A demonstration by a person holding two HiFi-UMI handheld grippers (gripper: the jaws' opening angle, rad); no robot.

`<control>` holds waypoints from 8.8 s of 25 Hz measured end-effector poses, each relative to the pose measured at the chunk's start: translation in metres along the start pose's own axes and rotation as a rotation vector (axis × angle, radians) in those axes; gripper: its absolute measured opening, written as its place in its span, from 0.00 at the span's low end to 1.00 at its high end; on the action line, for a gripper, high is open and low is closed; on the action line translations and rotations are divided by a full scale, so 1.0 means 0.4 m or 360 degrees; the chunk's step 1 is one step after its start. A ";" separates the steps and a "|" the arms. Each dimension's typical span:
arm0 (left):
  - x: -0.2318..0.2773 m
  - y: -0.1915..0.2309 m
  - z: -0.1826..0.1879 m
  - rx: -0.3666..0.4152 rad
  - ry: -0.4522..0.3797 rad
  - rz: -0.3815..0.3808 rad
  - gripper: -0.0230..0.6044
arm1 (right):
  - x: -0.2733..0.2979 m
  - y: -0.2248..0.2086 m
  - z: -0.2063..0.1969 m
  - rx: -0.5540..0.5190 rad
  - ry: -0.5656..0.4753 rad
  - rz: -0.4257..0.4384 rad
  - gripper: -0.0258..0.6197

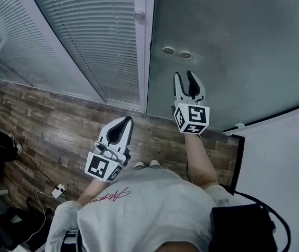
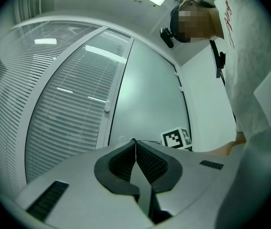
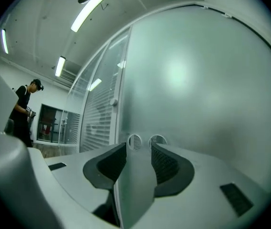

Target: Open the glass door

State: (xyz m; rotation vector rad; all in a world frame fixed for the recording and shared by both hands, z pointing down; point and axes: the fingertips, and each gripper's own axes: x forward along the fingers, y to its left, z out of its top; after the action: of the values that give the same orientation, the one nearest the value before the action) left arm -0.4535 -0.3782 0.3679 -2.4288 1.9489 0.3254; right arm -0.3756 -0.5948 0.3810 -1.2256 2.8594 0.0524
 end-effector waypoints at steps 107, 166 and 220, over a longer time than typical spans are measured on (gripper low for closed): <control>-0.509 -0.491 0.040 0.0172 -0.0061 0.0223 0.06 | -0.573 0.221 0.036 0.0074 -0.0056 0.0222 0.22; -0.686 -1.125 -0.013 0.0166 -0.0015 -0.0098 0.06 | -1.257 0.156 0.061 0.0068 -0.0078 0.0637 0.22; -0.807 -1.782 -0.031 0.0163 0.0031 -0.0420 0.06 | -1.838 -0.131 0.084 0.0073 -0.0091 0.0928 0.22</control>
State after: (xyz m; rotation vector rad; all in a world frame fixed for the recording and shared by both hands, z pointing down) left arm 0.1717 0.0920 0.3478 -2.5862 1.5793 0.1915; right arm 0.1697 -0.0978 0.3765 -0.3428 3.0332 0.0327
